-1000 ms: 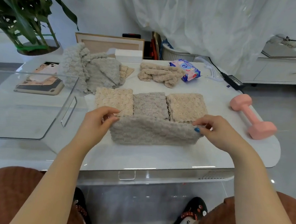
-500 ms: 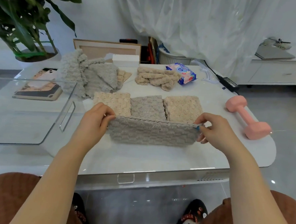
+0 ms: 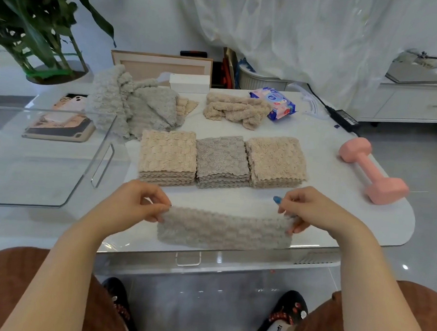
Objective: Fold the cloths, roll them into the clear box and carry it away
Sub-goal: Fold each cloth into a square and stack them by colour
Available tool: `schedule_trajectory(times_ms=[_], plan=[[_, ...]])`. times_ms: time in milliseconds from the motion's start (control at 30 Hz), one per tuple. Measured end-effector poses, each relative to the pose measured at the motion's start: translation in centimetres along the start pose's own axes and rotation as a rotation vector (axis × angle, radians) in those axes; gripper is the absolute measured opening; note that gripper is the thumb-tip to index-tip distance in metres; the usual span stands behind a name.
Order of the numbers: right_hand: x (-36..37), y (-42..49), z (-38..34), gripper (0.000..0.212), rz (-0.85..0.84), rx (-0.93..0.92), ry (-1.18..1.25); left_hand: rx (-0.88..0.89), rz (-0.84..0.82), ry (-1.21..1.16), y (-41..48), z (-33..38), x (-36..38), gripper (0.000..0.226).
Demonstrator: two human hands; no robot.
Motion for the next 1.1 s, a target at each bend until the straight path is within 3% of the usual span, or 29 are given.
schedule_trajectory(times_ms=[133,200,300,467,600,700,800,867,967,1100], plan=[[-1.7,0.0,-1.6,0.021,0.298,-0.241,0.22,0.191,0.226,0.025,0.7,1.5,-1.6,0.017],[-2.2,-0.5,-1.9,0.02,0.338,-0.3,0.335,0.265,0.241,-0.003,0.4,1.8,-2.3,0.015],[-1.6,-0.4,-0.8,0.022,0.227,-0.22,0.317,0.194,0.08,0.0,-0.1,0.9,-1.8,0.012],[2.5,0.5,3.0,0.019,-0.107,0.034,-0.066,-0.081,-0.179,0.177,0.2,-4.2,2.3,0.011],[3.2,0.9,4.0,0.018,-0.026,0.104,-0.069,-0.164,-0.24,0.185,0.5,-5.8,3.7,0.015],[2.3,1.4,3.9,0.018,0.085,0.163,-0.248,-0.205,-0.126,0.198,1.4,-5.5,3.0,0.026],[2.3,2.5,3.7,0.016,0.316,0.121,-0.35,-0.127,0.185,0.384,2.7,-4.9,2.7,0.023],[3.4,3.3,3.4,0.015,0.365,0.029,-0.352,-0.018,0.333,0.423,3.3,-4.5,3.7,0.02],[5.9,4.3,3.9,0.04,0.215,-0.062,-0.456,0.077,0.241,0.59,3.6,-5.3,6.8,0.063],[6.6,4.6,5.2,0.034,0.214,-0.057,-0.48,0.08,-0.061,0.693,2.7,-7.5,10.0,0.107]])
Point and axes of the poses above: each hand's wrist, its own y-axis towards the middle knuckle, its own x-axis out of the palm, z = x × y, the point moved 3 cm from there along y, towards the middle knuckle, and after that the axes turned 4 degrees about -y, right-handed, at the moved point
